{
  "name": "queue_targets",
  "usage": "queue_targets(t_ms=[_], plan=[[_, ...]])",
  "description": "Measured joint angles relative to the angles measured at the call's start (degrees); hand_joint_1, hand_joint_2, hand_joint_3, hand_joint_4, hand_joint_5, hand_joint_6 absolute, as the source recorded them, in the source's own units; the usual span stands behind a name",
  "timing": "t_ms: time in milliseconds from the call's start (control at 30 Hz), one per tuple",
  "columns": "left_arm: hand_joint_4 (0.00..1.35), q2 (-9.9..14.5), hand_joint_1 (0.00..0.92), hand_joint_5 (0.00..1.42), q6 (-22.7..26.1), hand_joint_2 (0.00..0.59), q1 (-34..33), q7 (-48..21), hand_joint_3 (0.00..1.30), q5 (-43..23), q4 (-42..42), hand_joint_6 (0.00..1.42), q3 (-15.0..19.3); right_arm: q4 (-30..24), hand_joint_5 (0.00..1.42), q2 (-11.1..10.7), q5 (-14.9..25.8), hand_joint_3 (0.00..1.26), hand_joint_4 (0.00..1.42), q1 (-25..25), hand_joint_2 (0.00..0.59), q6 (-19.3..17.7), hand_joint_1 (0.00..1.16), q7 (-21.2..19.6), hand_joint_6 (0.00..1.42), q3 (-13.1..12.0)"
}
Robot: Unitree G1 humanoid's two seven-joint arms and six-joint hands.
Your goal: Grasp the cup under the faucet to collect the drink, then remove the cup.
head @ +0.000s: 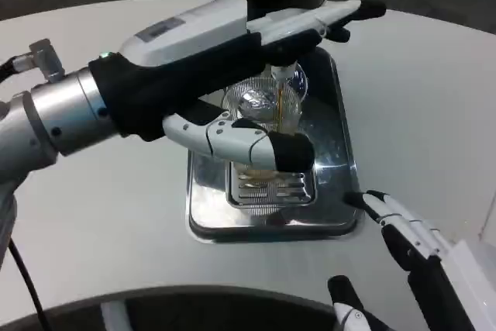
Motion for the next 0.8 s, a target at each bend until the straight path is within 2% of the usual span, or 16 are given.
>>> queue_targets(t_ms=[400,500,800], plan=[[0.0,2.12,0.0,0.09,-1.51,0.093,0.42,1.55,0.0,1.69,-0.87,0.04,-0.76,3.1,0.11,0.13,2.34,0.14,0.09,-2.11,0.431,2.62,0.47,-0.42,0.22,-0.73],[0.0,2.25,0.0,0.09,-1.6,0.093,0.67,1.85,0.0,1.79,-1.14,0.04,-0.97,4.59,0.11,0.46,3.14,0.13,0.09,-3.75,0.431,4.14,0.47,-0.64,0.22,-1.08],[0.0,3.16,0.0,0.08,-1.6,0.093,1.58,1.97,0.0,1.81,-2.78,0.04,-2.0,7.23,0.11,0.19,3.64,0.13,0.08,-8.02,0.43,5.61,0.47,-1.65,0.22,-1.34]])
